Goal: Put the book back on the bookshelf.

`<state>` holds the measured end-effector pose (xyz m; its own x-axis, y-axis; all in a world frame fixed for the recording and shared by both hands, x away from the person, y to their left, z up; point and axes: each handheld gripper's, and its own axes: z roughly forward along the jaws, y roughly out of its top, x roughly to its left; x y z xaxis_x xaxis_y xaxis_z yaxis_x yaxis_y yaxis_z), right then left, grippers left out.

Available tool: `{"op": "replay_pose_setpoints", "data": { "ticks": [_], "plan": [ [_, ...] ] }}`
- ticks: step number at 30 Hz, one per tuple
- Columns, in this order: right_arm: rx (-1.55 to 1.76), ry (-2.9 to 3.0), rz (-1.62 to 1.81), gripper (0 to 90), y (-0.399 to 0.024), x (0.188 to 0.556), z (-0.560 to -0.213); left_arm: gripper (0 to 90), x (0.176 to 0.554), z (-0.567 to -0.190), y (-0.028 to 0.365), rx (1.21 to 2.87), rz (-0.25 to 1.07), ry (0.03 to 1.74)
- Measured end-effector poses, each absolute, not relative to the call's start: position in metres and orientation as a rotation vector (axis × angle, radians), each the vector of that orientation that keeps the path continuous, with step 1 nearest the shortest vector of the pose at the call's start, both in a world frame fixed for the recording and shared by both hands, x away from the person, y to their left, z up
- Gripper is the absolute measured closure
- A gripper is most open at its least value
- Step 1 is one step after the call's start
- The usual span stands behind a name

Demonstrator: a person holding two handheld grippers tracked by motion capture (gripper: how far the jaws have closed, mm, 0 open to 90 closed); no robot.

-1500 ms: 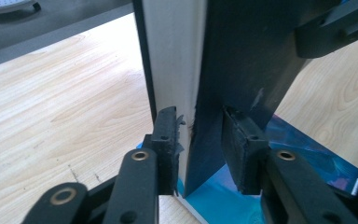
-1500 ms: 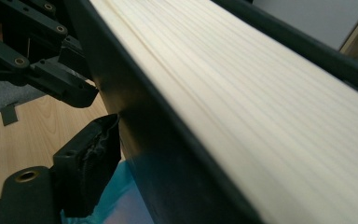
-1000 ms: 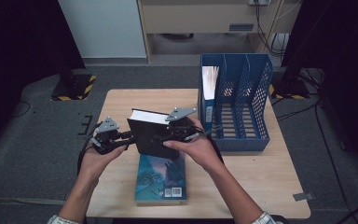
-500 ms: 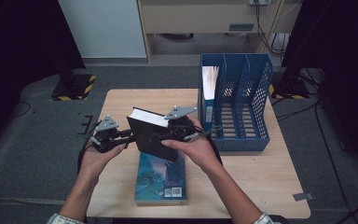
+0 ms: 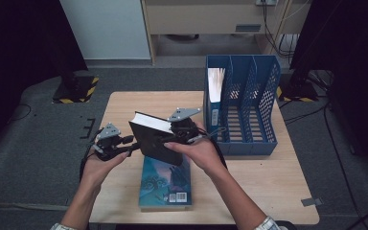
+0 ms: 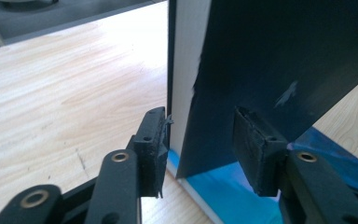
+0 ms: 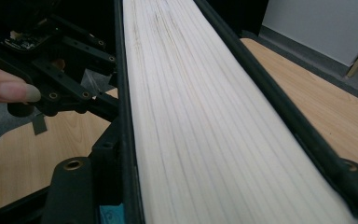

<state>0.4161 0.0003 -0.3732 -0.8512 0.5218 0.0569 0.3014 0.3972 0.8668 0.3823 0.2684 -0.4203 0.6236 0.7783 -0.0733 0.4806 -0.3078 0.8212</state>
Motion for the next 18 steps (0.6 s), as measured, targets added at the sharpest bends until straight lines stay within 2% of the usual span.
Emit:
{"op": "replay_pose_setpoints", "data": {
  "ticks": [6,9,11,18],
  "plan": [
    [0.711,2.435,1.439,37.2,0.002,0.414,-0.373,48.6,0.369,-0.444,0.283,1.967,0.465,1.057],
    [0.703,2.439,1.444,39.2,0.002,0.412,-0.373,44.8,0.361,-0.468,0.294,1.995,0.523,1.13],
    [0.695,2.439,1.451,41.0,0.002,0.411,-0.373,43.5,0.36,-0.484,0.301,2.0,0.508,1.176],
    [0.692,2.444,1.465,45.5,0.002,0.409,-0.373,37.6,0.363,-0.502,0.313,2.034,0.472,1.251]
  ]
}}
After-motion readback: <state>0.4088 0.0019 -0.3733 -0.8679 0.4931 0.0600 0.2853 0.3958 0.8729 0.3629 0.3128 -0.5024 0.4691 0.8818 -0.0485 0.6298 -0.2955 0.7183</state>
